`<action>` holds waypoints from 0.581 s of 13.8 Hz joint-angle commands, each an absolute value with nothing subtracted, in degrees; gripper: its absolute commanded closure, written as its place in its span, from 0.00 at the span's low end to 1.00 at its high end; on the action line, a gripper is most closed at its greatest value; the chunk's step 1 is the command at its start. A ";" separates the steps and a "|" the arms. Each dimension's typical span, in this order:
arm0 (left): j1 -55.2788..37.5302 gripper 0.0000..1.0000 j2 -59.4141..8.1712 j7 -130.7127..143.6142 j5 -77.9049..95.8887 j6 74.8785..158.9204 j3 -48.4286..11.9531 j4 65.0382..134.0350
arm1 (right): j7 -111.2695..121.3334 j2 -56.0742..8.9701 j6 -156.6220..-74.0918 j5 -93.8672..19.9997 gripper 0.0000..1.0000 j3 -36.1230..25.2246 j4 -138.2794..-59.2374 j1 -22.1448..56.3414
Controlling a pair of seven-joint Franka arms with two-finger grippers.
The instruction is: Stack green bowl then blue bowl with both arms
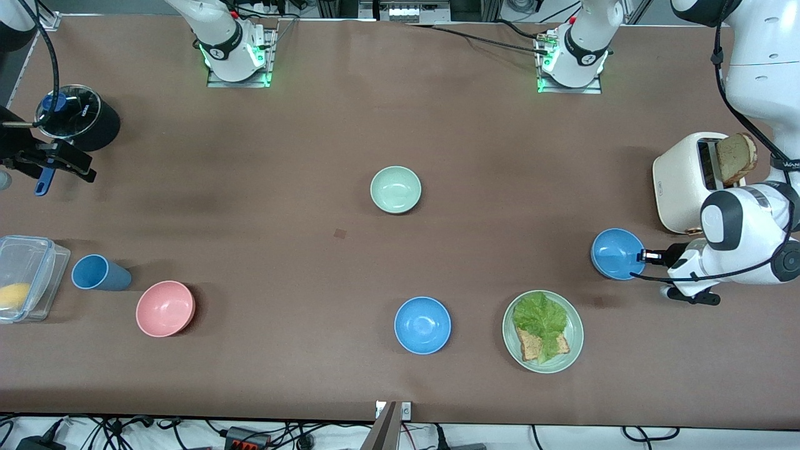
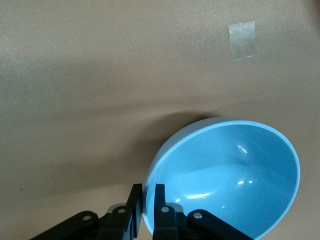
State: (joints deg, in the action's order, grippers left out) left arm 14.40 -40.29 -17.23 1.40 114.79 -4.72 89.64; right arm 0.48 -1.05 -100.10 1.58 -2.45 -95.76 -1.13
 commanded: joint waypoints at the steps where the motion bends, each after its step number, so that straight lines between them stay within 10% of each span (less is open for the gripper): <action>1: 14.94 0.96 -40.43 -18.72 2.55 114.08 -5.27 88.95 | 1.41 -0.44 -98.89 2.11 0.00 -1.85 -94.84 -1.67; 8: 15.03 0.99 -36.40 -18.81 6.31 104.44 -5.80 87.54 | 2.02 -0.44 -95.01 1.93 0.00 -1.84 -93.78 -1.05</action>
State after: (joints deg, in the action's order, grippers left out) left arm 14.42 -39.34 -17.29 3.76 108.68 -5.19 87.90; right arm 0.95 -0.93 -96.74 1.58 -2.17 -94.76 -1.01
